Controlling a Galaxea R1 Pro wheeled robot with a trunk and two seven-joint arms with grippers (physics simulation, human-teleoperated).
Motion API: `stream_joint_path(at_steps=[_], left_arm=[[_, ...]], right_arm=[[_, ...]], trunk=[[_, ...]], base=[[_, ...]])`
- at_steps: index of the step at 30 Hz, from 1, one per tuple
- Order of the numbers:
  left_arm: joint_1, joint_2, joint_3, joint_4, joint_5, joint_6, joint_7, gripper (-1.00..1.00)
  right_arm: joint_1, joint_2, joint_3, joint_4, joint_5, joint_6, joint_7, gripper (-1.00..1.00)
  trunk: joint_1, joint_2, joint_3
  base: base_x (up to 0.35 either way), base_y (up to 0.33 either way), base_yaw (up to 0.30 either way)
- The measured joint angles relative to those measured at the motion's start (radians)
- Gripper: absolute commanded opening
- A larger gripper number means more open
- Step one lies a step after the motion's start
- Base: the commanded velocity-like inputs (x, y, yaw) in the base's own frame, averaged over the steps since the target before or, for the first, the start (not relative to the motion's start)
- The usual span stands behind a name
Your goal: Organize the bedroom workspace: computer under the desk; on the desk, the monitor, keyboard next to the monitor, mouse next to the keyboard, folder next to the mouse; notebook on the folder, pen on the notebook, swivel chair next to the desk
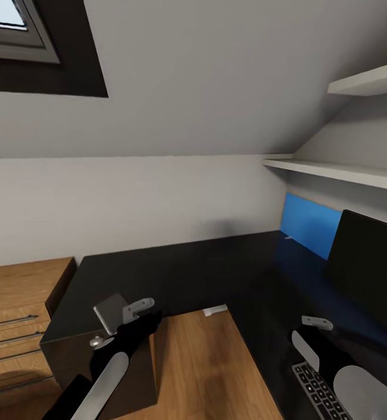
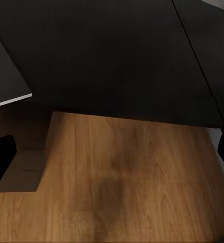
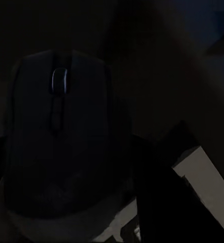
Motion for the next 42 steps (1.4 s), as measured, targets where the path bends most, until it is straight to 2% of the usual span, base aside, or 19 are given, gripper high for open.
stream_joint_path(at_steps=[8, 32, 42], left_arm=[[0.013, -0.003, -0.001, 0.0, 0.001, 0.001, 0.0, 1.0], [0.014, -0.006, -0.001, 0.0, 0.001, 0.0, 0.0, 1.0], [0.014, -0.002, -0.001, 0.002, 0.003, 0.003, -0.001, 1.0]], right_arm=[[0.0, 0.0, 0.0, 0.0, 0.0, 0.0, 0.0, -1.0], [0.0, 0.0, 0.0, 0.0, 0.001, -0.002, 0.0, -1.0], [0.0, 0.001, 0.0, 0.0, 0.004, -0.002, -0.001, -1.0]], trunk=[[0.0, 0.0, 0.0], [0.092, -0.168, -0.075], [0.092, -0.168, -0.075]], base=[[0.032, 0.0, 0.0], [0.0, 0.0, 0.0], [-0.004, 0.0, 0.0]])
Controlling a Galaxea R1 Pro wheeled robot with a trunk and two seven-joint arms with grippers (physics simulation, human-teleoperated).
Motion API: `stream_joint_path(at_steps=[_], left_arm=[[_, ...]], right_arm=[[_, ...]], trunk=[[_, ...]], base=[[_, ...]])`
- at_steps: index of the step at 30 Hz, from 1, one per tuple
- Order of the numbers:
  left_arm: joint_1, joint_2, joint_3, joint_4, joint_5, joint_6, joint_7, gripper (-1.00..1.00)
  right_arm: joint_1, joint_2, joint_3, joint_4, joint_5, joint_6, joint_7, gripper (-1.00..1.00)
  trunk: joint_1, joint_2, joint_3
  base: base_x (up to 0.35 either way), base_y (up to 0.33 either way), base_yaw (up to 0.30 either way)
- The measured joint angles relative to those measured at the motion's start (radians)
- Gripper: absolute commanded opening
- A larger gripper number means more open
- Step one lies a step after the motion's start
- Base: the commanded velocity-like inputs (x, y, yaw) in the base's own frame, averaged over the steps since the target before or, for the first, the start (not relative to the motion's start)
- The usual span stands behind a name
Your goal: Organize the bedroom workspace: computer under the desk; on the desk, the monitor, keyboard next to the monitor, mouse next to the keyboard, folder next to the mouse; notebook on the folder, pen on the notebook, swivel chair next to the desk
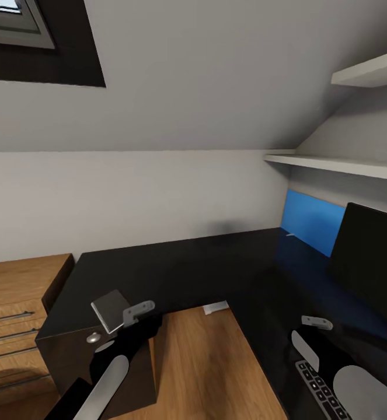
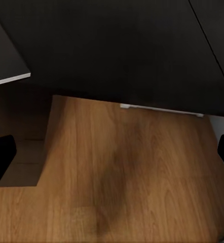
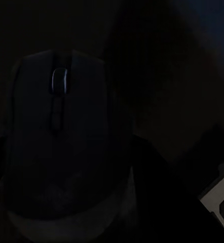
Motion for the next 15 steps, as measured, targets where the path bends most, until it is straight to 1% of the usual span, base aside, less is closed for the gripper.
stream_joint_path(at_steps=[5, 15], left_arm=[[0.0, 0.0, 0.0, 0.003, 0.0, 0.0, -0.001, 1.0], [0.0, 0.0, 0.0, 0.006, 0.001, 0.001, -0.002, 1.0]], right_arm=[[0.0, 0.0, 0.0, 0.0, -0.002, -0.001, 0.0, -1.0], [0.0, 0.0, 0.002, 0.0, 0.0, 0.0, 0.0, -1.0]], trunk=[[0.0, 0.0, 0.0], [0.0, 0.0, 0.0]], base=[[-0.08, 0.0, 0.0], [-0.007, 0.0, 0.0]])
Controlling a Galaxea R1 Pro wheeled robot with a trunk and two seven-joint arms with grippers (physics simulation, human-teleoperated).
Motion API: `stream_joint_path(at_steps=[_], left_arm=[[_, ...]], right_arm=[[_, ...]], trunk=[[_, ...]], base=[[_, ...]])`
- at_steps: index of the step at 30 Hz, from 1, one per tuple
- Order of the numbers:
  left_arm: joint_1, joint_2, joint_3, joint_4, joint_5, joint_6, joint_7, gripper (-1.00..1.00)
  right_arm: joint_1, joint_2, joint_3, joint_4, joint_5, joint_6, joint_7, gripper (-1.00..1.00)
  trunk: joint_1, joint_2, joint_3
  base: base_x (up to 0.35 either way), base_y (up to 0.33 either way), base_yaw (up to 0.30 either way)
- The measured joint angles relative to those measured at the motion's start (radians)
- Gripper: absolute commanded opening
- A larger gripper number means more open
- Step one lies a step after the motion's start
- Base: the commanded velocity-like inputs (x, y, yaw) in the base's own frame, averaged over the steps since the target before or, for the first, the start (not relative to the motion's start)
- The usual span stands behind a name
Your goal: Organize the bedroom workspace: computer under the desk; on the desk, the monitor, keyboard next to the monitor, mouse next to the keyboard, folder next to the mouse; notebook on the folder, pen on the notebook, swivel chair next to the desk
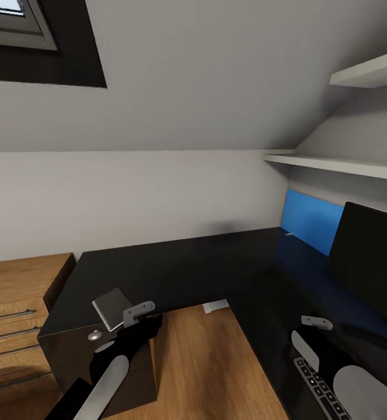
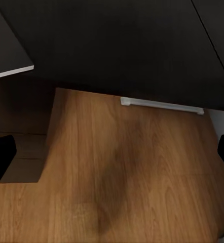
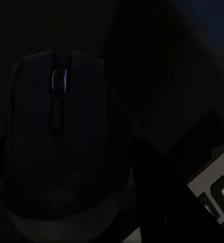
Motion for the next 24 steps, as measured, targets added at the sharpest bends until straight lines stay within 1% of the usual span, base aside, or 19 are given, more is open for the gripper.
stream_joint_path(at_steps=[8, 9, 12, 24], left_arm=[[0.0, 0.0, 0.0, 0.001, 0.0, 0.0, 0.0, 1.0], [0.0, 0.0, 0.0, 0.001, 0.0, 0.0, 0.0, 1.0], [0.0, 0.0, 0.0, 0.0, 0.0, -0.001, 0.0, 1.0], [0.0, 0.0, 0.0, 0.001, 0.001, -0.001, 0.0, 1.0]], right_arm=[[0.0, 0.0, 0.0, 0.0, 0.0, 0.0, 0.0, -1.0], [0.0, 0.0, 0.0, 0.0, -0.001, 0.001, 0.0, 1.0], [0.0, 0.0, 0.0, 0.0, -0.006, -0.001, -0.002, 1.0], [0.0, 0.0, 0.0, -0.001, -0.005, -0.003, -0.001, 1.0]], trunk=[[0.0, 0.0, 0.0], [0.0, 0.0, 0.0], [0.0, 0.0, 0.0], [0.0, 0.0, 0.0]], base=[[0.0, 0.0, 0.0], [0.0, 0.0, 0.0], [0.0, 0.0, 0.0], [0.0, 0.0, 0.0]])
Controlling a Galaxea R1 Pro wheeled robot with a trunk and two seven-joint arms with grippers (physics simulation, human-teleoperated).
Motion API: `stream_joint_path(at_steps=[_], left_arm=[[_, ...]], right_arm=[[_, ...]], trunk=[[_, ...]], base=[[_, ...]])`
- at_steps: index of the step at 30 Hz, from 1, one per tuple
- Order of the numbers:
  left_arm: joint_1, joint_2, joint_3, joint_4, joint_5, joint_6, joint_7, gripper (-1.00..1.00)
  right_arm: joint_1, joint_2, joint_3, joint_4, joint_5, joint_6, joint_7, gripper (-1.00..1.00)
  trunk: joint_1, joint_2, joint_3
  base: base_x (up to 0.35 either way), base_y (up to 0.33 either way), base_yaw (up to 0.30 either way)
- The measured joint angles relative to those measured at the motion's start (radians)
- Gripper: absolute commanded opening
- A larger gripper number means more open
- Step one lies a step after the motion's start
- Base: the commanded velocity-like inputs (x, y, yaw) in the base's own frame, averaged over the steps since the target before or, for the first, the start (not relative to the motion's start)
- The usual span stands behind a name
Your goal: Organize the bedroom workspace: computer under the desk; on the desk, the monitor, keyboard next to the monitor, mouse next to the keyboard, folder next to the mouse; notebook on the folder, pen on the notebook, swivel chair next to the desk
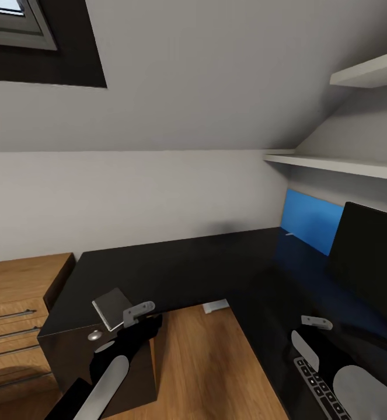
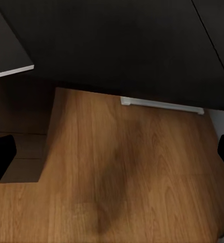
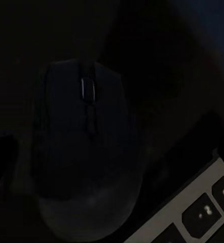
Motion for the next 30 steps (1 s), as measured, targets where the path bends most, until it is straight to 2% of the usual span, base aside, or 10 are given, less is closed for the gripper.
stream_joint_path(at_steps=[14, 22, 26, 28, 30], left_arm=[[0.0, 0.0, 0.0, 0.003, 0.0, 0.0, 0.001, 1.0], [0.0, 0.0, 0.0, 0.008, -0.001, 0.0, 0.001, 1.0], [0.0, 0.0, 0.0, 0.008, -0.001, 0.0, 0.001, 1.0], [0.0, 0.0, 0.0, 0.01, -0.001, 0.001, 0.0, 1.0], [0.0, 0.0, 0.0, 0.011, -0.001, 0.001, -0.001, 1.0]], right_arm=[[0.0, -0.001, -0.001, -0.087, -0.001, -0.008, 0.001, 1.0], [0.002, 0.002, 0.003, -0.232, -0.006, -0.027, -0.009, 1.0], [0.005, 0.022, 0.004, -0.3, -0.005, -0.029, -0.021, 1.0], [0.008, 0.047, 0.005, -0.345, -0.005, -0.031, -0.064, 1.0], [0.009, 0.058, 0.007, -0.353, -0.005, -0.031, -0.086, 1.0]], trunk=[[-0.05, 0.091, 0.041], [-0.08, 0.147, 0.066], [-0.081, 0.147, 0.063], [-0.081, 0.147, 0.061], [-0.081, 0.147, 0.059]], base=[[0.0, 0.0, 0.0], [0.0, 0.0, 0.015], [0.0, 0.0, 0.134], [0.0, 0.0, 0.191], [0.0, 0.0, 0.197]])
